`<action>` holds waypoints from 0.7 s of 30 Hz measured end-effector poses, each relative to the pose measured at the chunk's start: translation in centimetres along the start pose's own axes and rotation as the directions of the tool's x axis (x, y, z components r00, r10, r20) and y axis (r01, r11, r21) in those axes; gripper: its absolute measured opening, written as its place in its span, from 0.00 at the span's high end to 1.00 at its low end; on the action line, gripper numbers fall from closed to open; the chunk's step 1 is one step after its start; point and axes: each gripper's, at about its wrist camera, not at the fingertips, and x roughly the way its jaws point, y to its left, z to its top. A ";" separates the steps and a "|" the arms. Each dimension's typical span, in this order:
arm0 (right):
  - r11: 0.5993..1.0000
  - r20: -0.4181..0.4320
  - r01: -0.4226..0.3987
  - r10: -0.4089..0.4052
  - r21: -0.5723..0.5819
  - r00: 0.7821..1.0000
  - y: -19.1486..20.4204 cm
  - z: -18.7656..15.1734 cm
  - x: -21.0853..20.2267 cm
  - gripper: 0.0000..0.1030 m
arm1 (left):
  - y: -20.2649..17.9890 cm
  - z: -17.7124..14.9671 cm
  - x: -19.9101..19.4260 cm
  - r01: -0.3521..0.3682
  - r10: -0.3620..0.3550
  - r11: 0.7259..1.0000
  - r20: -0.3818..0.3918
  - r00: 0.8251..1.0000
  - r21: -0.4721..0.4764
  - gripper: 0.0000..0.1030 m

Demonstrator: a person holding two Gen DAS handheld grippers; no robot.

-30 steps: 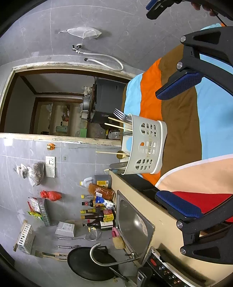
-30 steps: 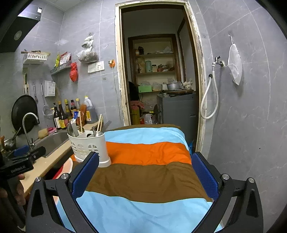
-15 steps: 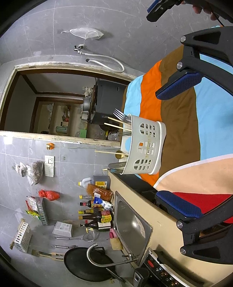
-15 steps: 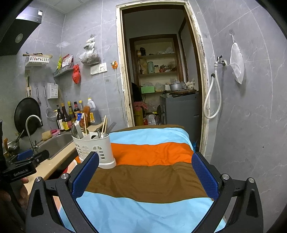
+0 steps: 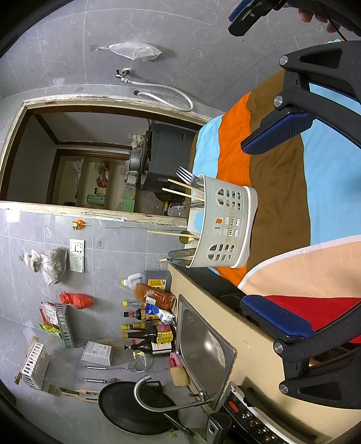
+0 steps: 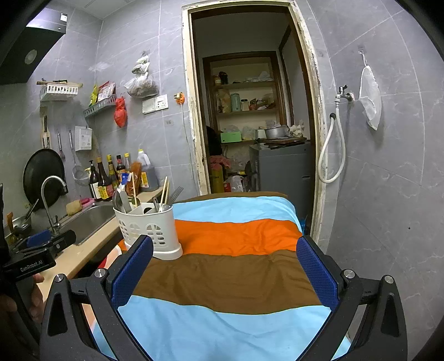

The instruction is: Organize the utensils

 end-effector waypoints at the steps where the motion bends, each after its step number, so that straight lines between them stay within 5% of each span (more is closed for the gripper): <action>1: 1.000 0.000 0.000 0.000 0.001 1.000 -0.1 0.1 0.0 0.01 | 0.1 0.0 0.0 0.001 -0.001 1.000 0.000 1.000 0.000 0.01; 21: 1.000 -0.002 -0.002 0.002 0.001 1.000 -0.3 0.2 0.1 0.01 | -0.2 -0.1 -0.1 -0.002 0.002 1.000 -0.001 1.000 -0.003 0.01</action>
